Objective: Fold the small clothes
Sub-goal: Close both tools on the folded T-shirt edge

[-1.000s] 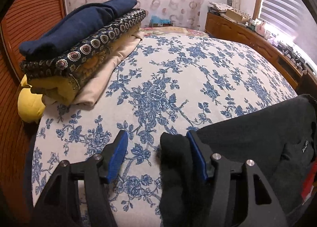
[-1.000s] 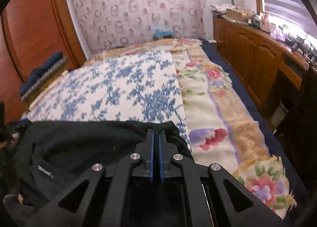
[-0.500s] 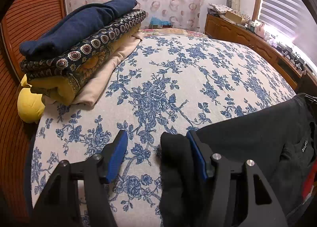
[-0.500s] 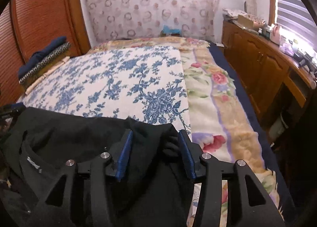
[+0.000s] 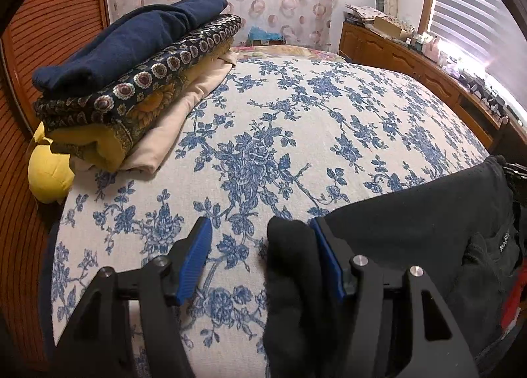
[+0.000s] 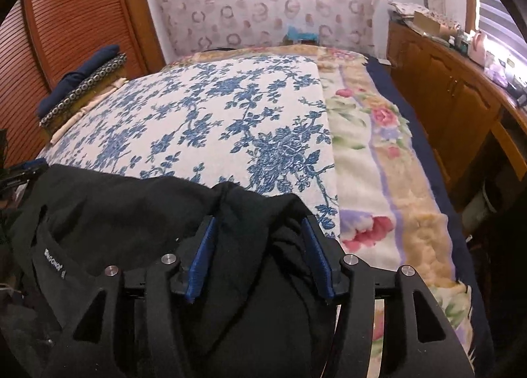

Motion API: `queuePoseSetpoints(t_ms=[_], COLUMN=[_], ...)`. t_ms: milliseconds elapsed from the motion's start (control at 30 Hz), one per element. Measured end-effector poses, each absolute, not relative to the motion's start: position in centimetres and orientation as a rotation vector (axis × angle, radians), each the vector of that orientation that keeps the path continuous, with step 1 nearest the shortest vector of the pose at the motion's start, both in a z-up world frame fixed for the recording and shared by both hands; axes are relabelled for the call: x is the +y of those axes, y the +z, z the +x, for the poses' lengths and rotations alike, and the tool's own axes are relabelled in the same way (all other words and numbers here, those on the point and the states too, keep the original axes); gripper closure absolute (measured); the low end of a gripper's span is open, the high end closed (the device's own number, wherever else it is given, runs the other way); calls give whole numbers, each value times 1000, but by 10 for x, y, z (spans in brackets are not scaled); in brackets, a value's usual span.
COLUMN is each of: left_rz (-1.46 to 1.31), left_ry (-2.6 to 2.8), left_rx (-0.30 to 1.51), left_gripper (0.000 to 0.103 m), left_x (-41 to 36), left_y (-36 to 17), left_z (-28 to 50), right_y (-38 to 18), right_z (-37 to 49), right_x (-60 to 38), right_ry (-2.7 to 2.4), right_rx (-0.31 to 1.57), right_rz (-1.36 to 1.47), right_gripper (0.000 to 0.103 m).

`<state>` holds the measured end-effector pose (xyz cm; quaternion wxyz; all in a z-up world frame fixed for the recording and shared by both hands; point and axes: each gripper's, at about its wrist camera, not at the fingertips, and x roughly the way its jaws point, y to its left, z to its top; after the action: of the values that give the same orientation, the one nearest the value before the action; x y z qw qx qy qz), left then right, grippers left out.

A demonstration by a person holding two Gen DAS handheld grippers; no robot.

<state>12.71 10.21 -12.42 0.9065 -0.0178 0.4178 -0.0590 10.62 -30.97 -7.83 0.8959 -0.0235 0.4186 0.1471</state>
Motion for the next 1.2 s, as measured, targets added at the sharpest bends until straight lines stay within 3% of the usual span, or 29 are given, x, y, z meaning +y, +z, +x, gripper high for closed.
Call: queuePoseSetpoints(t_ms=[167,233,400,433,533,1200], left_rz=[-69,-45,-34,-38,-30,17], left_ry=[-179,-194,-215,-225,-245,-277], left_rx=[878,878,872,873,877,749], left_gripper=[47,57,69,79,91,94], left_x=[99,93,85,84,79,60], left_y=[-122,-122,-121,-121,-119,-76], left_z=[117,113,113,113,111,77], right_y=[-79,-79,-79,-79,-79,-70], right_z=[104,103,100,99,96,76], right_x=[-307,-306,-303,-304,-305,-293], right_ry=[305,314,344,355,371,360], right_rx=[867,864,859,859,851,790], right_rz=[-64,-66,-68,-61,-48,-99], right_gripper=[54,63,82,89,93,95])
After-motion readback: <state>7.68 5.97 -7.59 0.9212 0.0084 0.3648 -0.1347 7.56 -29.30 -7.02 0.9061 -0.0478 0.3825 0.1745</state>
